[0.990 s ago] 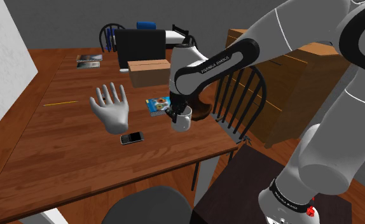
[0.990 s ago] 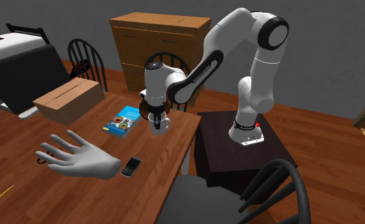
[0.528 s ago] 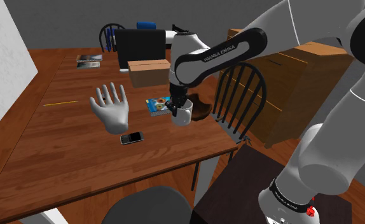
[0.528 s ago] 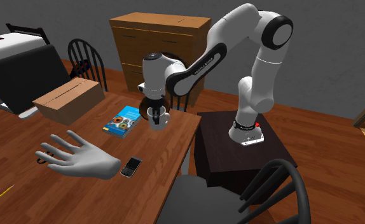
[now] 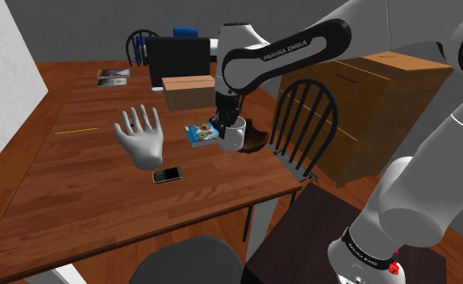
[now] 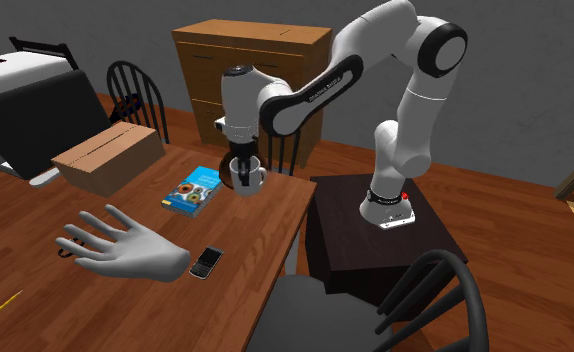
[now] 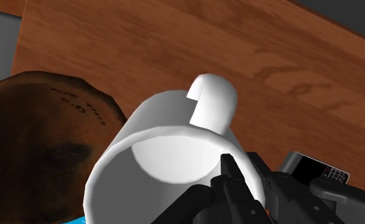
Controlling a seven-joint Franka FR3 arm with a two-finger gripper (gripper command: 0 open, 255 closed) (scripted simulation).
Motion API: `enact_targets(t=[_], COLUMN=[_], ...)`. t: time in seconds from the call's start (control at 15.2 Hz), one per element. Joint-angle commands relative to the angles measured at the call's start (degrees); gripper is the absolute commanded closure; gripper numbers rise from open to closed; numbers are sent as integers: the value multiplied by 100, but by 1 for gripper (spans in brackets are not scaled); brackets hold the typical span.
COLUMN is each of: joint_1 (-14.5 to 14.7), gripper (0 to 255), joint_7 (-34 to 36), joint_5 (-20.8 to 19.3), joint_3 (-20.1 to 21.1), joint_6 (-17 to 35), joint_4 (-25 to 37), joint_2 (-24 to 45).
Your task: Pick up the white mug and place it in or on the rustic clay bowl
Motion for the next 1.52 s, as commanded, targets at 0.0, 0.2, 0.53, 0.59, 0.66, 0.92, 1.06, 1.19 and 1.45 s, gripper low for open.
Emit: enact_targets(t=[0.0,0.2,0.53,0.59,0.66,0.92,1.06,1.19,1.45], joint_1=[2,2,1,-60,-121,-362,-482,-601,-790], gripper=[255,255,255,255,255,255,255,255,255], joint_7=[-1,-8,-16,-157,-297,-851,-1127,-1401,-1839], joint_5=[7,14,21,19,16,4,1,2,18], joint_3=[1,-2,-7,-87,-168,-489,-646,-801,-1044], joint_6=[-160,-391,-732,-757,-782,-893,-953,-1018,-1055], joint_4=[96,260,522,538,560,710,825,966,1180], joint_2=[-64,-131,-211,-220,-224,-184,-130,-54,125])
